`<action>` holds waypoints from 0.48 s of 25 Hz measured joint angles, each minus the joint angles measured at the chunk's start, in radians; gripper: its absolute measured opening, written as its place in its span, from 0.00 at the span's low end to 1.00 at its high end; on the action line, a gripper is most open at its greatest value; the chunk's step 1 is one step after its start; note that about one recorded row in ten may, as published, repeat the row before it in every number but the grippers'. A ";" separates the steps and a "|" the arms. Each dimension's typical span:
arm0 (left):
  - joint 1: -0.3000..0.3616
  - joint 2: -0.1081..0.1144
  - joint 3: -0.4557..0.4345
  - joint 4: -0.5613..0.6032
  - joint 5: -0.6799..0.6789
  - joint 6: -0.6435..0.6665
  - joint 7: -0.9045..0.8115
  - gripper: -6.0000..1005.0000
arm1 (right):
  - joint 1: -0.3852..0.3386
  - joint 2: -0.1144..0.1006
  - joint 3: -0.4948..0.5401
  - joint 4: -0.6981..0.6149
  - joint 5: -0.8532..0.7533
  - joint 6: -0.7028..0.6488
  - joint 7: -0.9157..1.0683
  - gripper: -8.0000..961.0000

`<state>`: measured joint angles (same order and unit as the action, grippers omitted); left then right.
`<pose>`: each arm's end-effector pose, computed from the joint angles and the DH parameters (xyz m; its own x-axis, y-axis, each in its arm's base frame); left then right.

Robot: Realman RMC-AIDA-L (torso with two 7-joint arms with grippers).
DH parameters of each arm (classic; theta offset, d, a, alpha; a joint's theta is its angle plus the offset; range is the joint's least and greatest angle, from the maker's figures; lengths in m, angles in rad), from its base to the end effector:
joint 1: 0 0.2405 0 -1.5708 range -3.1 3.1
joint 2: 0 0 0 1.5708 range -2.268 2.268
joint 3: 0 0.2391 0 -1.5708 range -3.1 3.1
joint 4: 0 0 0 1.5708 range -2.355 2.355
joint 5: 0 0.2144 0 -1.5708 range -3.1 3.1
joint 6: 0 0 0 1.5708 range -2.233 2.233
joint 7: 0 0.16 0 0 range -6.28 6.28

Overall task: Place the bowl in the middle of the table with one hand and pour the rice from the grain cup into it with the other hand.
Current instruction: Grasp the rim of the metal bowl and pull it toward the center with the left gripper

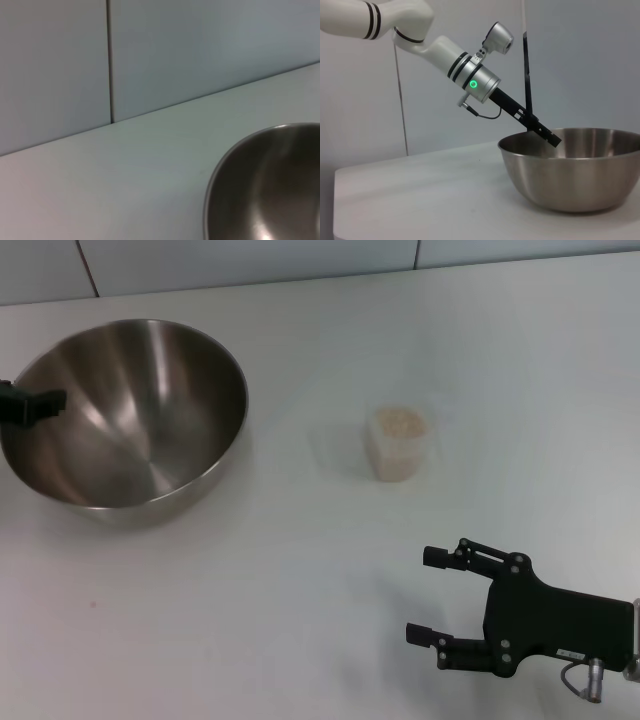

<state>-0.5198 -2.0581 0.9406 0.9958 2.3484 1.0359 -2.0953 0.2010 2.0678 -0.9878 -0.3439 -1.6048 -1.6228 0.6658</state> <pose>-0.2763 0.4071 0.0472 0.7252 0.6132 0.3130 0.6575 -0.4820 -0.5791 0.3006 0.2058 -0.0529 0.7778 -0.1010 -0.6203 -0.3286 -0.9067 -0.2643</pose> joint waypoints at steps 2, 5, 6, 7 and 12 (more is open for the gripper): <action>-0.003 0.001 0.000 -0.003 0.002 -0.001 0.001 0.41 | 0.000 0.000 0.000 0.002 0.000 0.000 0.000 0.86; -0.013 0.001 0.000 -0.010 0.006 -0.003 0.001 0.32 | 0.000 0.000 0.000 0.002 0.000 0.000 0.000 0.86; -0.013 0.001 0.000 -0.010 0.006 -0.003 0.001 0.30 | 0.000 0.000 0.000 0.003 0.000 0.000 0.000 0.86; -0.015 0.001 0.000 -0.011 0.006 -0.001 0.002 0.27 | 0.000 0.000 0.000 0.003 0.000 0.000 0.000 0.86; -0.034 0.009 -0.005 -0.025 0.005 0.018 -0.006 0.14 | 0.000 0.000 0.000 0.003 0.000 0.001 0.000 0.86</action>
<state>-0.5541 -2.0489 0.9357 0.9712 2.3535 1.0538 -2.1017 0.2009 2.0678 -0.9879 -0.3404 -1.6045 -1.6222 0.6659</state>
